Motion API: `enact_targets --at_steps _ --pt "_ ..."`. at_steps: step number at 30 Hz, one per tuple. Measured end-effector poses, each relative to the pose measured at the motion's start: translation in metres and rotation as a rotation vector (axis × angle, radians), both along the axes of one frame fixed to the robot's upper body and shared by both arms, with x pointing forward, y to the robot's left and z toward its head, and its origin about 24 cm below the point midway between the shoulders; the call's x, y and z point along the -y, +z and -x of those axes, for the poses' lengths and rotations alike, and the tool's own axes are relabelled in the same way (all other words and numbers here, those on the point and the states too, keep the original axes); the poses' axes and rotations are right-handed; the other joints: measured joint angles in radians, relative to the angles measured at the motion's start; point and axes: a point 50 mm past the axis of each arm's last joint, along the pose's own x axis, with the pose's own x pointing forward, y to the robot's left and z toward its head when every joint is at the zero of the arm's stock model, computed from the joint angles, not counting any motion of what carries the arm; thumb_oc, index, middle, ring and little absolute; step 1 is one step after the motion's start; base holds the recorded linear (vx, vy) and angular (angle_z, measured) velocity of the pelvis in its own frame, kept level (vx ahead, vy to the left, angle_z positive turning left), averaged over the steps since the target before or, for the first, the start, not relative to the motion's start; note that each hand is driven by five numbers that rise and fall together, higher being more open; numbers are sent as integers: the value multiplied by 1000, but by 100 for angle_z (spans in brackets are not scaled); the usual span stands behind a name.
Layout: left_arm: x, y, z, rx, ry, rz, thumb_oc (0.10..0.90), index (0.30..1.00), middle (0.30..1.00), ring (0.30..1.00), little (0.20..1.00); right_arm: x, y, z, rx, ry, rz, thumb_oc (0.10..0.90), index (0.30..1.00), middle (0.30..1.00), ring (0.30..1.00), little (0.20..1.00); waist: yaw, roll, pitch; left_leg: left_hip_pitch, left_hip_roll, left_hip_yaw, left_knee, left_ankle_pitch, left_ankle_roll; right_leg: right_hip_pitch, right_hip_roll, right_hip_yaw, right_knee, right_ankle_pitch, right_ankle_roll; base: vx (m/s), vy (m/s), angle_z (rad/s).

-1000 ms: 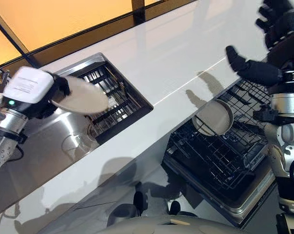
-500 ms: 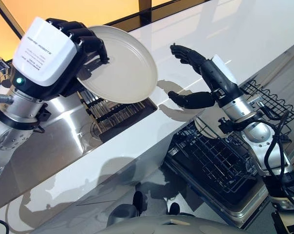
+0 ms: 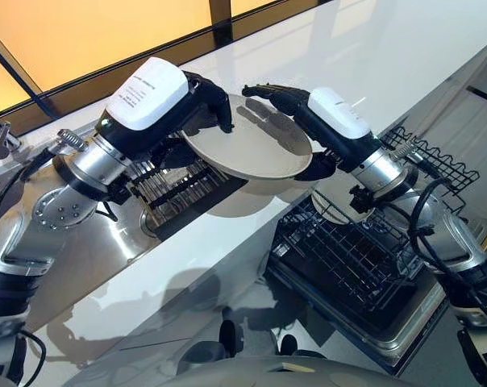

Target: Pick up plates and place into dishwasher.

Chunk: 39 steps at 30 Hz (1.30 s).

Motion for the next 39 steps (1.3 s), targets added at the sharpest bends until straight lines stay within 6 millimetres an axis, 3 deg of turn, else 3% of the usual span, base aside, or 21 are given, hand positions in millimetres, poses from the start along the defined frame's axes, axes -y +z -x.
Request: enact_targets --at_steps 3,4,5,6,12,23,24,30,32,35,36,39 --pt "2 -2 -4 -58 -16 57 100 300 300 300 200 -3 6 1 37 11 31 800 900 900 900 900 -4 0 0 1 0 0 0 0 0 1 0 0 0 0 0 0 0 0" --pt "2 -2 -6 -73 -19 76 100 300 300 300 200 -3 6 1 39 12 32 759 865 865 865 859 -4 0 0 1 0 0 0 0 0 2 0 0 0 0 0 0 0 0" --pt "2 -3 -8 -96 -20 86 100 300 300 300 200 -3 7 1 39 12 30 333 500 500 500 433 -4 0 0 1 0 -1 0 0 0 2 0 0 0 0 0 0 0 0" --pt "2 -5 -9 -115 -22 98 100 300 300 300 200 -3 7 1 37 12 28 100 300 300 300 200 -5 0 0 2 0 -1 0 0 0 2 0 0 0 0 0 0 0 0" --pt "1 -21 -21 -270 -38 273 100 300 300 300 200 -5 7 0 -32 67 -118 100 300 300 300 200 -7 0 0 6 0 -2 0 0 0 8 0 -1 0 0 0 0 0 0" --pt "6 -51 -31 -430 -16 511 100 300 300 300 200 -4 -20 -10 -155 34 -257 100 300 300 300 200 -13 0 0 15 1 0 0 0 0 16 1 1 0 0 0 0 0 0" --pt "7 -54 -30 -439 -16 517 800 900 900 900 900 -4 -22 -9 -165 32 -264 100 300 300 300 200 -14 0 0 15 1 1 0 0 0 16 1 1 0 0 0 0 0 0" --pt "13 -61 -31 -449 -21 575 800 900 900 900 900 0 -40 -6 -161 -5 -367 100 300 300 300 200 -14 0 0 17 2 3 0 0 0 17 1 1 0 0 0 5 -2 0" --pt "12 -59 -32 -406 -4 693 800 900 900 900 900 2 -47 -4 -110 -67 -511 100 300 300 300 200 -14 0 0 20 8 6 0 0 0 18 2 4 0 1 -1 9 -5 -2" --pt "5 -54 -31 -352 30 722 800 900 900 900 900 13 -57 -7 -85 -165 -577 100 300 300 300 200 -15 0 0 25 9 10 0 -1 -1 21 3 11 0 2 -2 11 -5 -5" --pt "-1 -55 -31 -342 58 739 800 900 900 900 900 22 -60 -7 -66 -224 -634 100 300 300 300 200 -16 0 0 25 10 11 0 -2 -2 21 4 12 0 2 -2 10 -3 -4" --pt "-44 -75 -21 -345 253 813 800 900 900 900 900 83 -65 -4 38 -533 -848 100 300 300 300 200 -15 0 0 30 10 20 0 -4 -3 21 4 21 0 2 -2 4 0 -8"
